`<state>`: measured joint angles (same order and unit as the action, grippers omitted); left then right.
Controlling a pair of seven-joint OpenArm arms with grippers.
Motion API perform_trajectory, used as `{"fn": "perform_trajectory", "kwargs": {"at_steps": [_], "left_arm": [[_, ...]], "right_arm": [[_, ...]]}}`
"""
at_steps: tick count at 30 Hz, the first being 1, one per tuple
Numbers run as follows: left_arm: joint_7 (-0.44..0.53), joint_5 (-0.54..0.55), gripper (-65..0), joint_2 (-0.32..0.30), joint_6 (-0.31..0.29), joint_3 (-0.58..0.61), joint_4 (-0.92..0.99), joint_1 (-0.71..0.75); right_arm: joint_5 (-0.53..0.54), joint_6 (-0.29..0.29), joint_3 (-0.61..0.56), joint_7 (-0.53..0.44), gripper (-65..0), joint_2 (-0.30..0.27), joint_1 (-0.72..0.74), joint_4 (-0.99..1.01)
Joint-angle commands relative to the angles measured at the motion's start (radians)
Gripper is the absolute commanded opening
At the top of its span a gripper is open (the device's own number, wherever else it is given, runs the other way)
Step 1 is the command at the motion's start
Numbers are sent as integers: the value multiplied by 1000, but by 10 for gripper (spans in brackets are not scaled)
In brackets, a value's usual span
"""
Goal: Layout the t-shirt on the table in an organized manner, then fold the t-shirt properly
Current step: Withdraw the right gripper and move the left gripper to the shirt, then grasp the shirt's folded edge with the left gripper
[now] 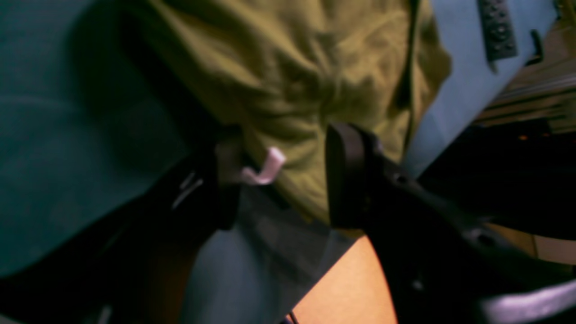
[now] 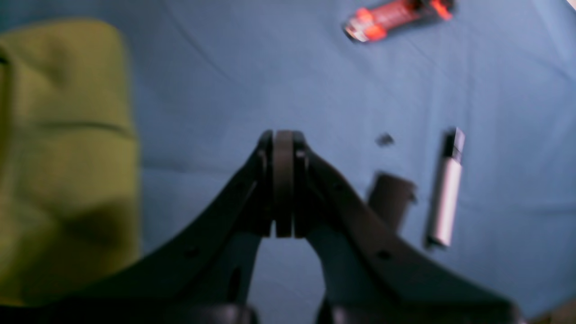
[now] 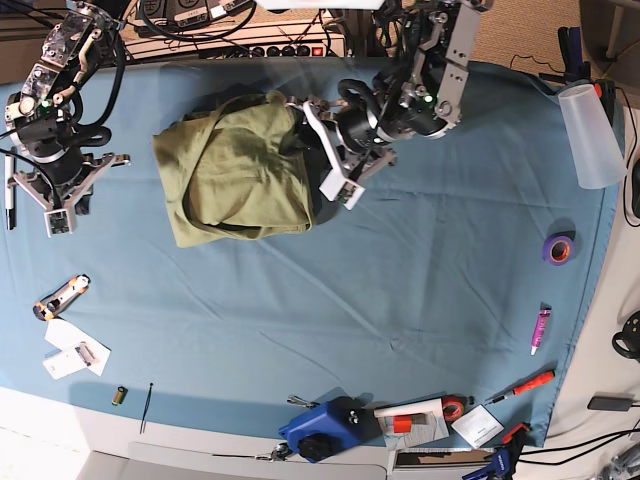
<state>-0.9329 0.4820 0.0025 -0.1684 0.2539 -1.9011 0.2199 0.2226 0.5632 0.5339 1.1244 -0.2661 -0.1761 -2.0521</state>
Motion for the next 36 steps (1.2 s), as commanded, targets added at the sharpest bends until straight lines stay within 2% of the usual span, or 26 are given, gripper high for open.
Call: {"fn": "perform_trajectory", "kwargs": {"at_steps": [1,4,8,11,13,16,17,19,20,23,24,27,31,36], "left_arm": [[18,29,-349,3,-5,-1,-1,-13],[20,32,-348,3,-8,-1,38,-25],[71,-56,-349,3,-8,-2,40,-27],[69,-64,-348,3,-9,-1,35,-26],[69,-64,-303,3,-32,-1,35,-26],[78,-64,-192,3,-60,-1,35,-26],[86,-63,-170,3,-61,-1,35,-26],[109,-52,-166,3,-60,-1,35,-26],[108,-32,-166,3,-48,-1,35,-26],[65,5,-167,17,69,-1,36,-26],[58,5,-167,23,84,-1,36,-26],[58,25,-167,39,83,0,36,-26],[58,43,-185,48,83,11,45,-26],[69,42,-191,53,83,38,115,-27]], "right_arm": [[-14,-14,4,-24,-650,-14,9,-14],[-34,-22,4,-24,-650,-22,9,-14],[-32,-22,4,-25,-650,-40,7,-14],[-30,-22,4,-26,-650,-44,7,-14],[-29,-22,4,-26,-650,-44,7,-14],[-29,-22,4,-26,-650,-44,7,-14],[-29,-22,4,-26,-650,-44,7,-14],[-29,-22,4,-26,-650,-44,7,-14],[-29,-22,4,-27,-650,-44,7,-11],[-33,-20,4,-67,-650,-45,8,47],[-41,-17,4,-88,-650,-45,8,81],[-59,-8,2,-144,-650,-50,13,204],[-50,6,2,-149,-650,-72,50,321],[41,61,2,-139,-650,-81,74,346]]}}
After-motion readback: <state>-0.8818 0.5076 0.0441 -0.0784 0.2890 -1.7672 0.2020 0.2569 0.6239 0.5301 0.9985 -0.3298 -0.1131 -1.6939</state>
